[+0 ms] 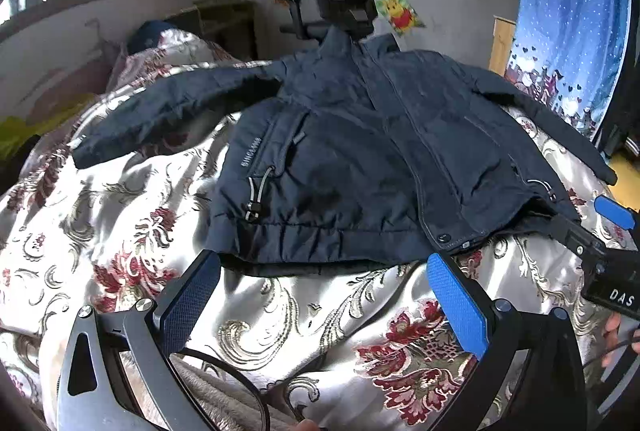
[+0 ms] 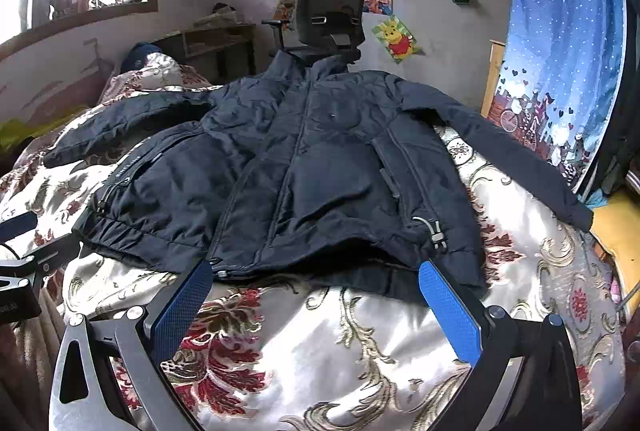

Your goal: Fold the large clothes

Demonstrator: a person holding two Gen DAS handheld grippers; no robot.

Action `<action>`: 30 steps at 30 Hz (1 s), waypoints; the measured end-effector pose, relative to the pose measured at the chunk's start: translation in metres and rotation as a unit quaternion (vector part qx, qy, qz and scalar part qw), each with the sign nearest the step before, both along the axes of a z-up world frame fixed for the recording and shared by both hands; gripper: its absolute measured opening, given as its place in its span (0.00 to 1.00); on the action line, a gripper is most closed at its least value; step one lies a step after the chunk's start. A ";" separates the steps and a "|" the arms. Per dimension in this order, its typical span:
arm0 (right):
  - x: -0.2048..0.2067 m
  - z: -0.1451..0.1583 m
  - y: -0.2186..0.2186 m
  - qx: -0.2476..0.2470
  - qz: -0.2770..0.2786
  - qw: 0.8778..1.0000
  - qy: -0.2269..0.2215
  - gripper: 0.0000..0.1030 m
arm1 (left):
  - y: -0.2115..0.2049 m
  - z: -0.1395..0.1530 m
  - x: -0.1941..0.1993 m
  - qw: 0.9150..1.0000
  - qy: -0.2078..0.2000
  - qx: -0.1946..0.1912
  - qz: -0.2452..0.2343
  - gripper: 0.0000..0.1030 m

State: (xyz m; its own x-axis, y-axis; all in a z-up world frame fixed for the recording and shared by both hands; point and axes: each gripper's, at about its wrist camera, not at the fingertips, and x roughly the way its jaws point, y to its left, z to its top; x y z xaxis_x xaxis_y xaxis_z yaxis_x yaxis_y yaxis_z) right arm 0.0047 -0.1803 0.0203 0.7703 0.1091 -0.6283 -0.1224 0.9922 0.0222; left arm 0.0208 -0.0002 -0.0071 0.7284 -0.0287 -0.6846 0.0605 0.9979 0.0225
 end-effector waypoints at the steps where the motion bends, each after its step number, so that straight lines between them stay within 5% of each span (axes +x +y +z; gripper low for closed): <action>1: 0.003 0.002 -0.001 -0.005 -0.004 1.000 0.005 1.00 | 0.001 0.001 0.003 1.000 0.005 -0.005 -0.003 0.98; 12: 0.042 0.017 -0.035 -0.004 -0.044 0.998 0.033 1.00 | 0.009 0.028 0.058 1.000 0.013 -0.026 -0.006 0.98; 18: 0.081 0.025 -0.061 0.012 -0.080 0.996 0.040 1.00 | 0.003 0.048 0.097 1.000 -0.006 0.020 0.000 0.98; 30: 0.156 0.019 -0.151 0.173 -0.178 0.967 0.058 1.00 | -0.023 0.053 0.186 0.998 -0.004 0.057 -0.023 0.98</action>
State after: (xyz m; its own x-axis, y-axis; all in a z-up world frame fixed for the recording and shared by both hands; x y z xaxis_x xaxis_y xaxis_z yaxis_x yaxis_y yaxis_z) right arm 0.1607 -0.3314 0.0389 0.7236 0.0693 -0.6867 0.2492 0.9016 0.3535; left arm 0.2072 -0.0231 0.0455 0.7337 0.0159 -0.6793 0.1054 0.9850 0.1369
